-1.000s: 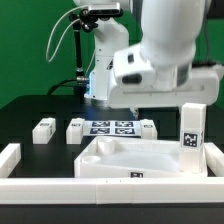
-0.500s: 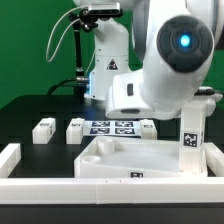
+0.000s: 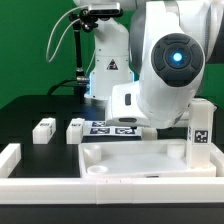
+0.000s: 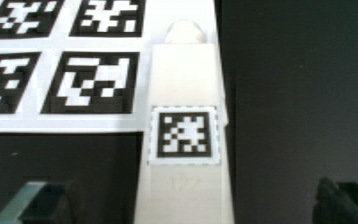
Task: Assemble desk
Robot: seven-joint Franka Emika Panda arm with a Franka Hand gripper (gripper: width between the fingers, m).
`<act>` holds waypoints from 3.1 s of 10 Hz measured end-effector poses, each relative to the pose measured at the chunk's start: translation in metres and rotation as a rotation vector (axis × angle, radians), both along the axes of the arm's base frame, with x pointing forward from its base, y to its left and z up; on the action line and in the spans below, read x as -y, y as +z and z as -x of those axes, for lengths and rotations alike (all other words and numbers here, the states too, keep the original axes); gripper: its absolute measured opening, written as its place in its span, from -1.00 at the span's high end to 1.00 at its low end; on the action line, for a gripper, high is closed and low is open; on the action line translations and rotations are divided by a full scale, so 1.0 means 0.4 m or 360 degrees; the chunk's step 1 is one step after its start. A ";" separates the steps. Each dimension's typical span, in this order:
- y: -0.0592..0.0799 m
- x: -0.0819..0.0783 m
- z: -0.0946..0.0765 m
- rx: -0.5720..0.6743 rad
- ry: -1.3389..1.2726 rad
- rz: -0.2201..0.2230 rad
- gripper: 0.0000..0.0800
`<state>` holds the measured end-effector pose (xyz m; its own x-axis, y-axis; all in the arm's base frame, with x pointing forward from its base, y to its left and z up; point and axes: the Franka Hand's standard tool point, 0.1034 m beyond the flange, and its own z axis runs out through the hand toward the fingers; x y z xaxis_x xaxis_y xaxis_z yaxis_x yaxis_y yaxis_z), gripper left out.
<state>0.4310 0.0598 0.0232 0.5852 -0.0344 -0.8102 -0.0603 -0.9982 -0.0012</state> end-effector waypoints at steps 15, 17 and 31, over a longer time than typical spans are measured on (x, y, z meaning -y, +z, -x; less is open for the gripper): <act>-0.022 0.005 0.011 0.0022 -0.0028 0.0028 0.29; 0.099 0.039 -0.055 -0.0004 -0.0150 -0.0041 0.28; 0.336 0.201 -0.275 0.1291 -0.0571 -0.0042 0.28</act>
Offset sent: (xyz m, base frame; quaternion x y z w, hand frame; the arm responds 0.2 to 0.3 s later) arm -0.0108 0.0064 -0.0248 0.0149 0.0036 0.0341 0.9993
